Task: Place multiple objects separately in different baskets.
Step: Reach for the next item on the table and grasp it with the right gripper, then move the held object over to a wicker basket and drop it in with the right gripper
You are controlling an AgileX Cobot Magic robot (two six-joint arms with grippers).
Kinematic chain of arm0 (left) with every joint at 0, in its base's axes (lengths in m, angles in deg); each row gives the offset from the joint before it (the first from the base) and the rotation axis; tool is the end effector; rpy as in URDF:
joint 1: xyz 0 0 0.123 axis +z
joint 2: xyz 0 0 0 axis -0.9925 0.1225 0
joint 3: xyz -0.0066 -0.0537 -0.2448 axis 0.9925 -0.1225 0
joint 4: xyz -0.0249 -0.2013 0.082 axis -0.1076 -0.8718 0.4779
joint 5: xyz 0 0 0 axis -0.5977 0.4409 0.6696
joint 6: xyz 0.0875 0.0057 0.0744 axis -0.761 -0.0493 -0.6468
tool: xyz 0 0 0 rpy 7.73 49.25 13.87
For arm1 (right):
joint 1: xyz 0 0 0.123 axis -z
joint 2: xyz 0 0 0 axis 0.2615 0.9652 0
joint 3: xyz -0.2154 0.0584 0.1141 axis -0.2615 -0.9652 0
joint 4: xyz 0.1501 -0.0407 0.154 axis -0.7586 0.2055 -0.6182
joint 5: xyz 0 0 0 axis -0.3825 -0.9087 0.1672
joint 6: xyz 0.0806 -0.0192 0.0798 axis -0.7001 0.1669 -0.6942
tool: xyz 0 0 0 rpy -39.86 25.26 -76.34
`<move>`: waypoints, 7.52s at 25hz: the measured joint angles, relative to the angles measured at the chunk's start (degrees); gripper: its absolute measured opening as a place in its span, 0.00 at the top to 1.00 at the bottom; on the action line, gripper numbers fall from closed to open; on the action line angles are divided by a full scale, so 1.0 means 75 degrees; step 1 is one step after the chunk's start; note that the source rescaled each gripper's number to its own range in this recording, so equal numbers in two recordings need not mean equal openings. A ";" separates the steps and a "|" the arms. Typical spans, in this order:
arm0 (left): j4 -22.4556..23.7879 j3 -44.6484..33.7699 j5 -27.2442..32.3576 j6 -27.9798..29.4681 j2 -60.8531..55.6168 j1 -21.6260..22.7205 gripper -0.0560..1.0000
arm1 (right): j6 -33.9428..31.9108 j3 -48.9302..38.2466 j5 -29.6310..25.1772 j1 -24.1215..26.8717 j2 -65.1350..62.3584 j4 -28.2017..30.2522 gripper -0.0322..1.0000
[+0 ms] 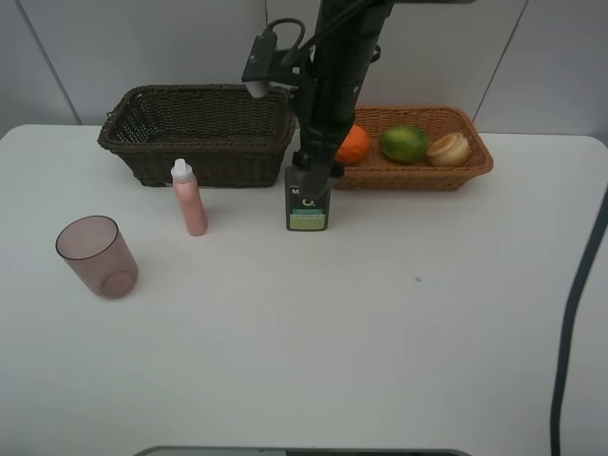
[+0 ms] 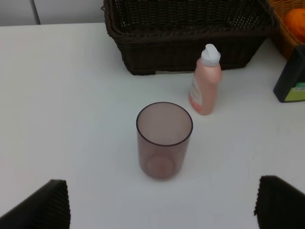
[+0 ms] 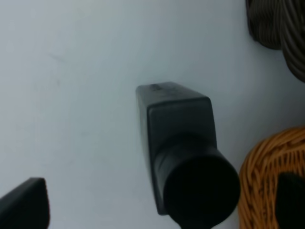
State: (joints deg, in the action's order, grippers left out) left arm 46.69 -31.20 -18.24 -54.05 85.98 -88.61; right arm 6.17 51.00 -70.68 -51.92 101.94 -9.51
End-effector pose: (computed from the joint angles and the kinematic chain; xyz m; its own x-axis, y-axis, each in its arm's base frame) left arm 0.0195 -0.0071 0.2509 -0.4542 0.0067 -0.8909 0.1214 0.9911 -0.0545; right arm 0.3236 0.2355 0.1818 -0.0922 -0.9891 -0.1148 -0.9755 0.1128 -0.1888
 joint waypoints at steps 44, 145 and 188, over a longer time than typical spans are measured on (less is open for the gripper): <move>0.0000 0.0000 0.0000 0.0000 0.0000 0.0000 0.00 | 0.0166 -0.0149 0.1145 0.0065 0.0955 -0.0134 0.46; 0.0000 0.0000 0.0000 0.0000 0.0000 0.0000 0.00 | -0.5075 0.1249 0.5442 0.0041 0.1122 -0.0644 0.97; 0.0000 0.0000 0.0000 0.0000 0.0000 0.0000 0.00 | -0.5075 0.1315 0.5483 0.0041 0.1132 -0.0654 0.13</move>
State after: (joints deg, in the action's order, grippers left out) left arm 46.69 -31.20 -18.24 -54.05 85.98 -88.61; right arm -31.90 60.86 -29.56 -51.61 110.43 -14.42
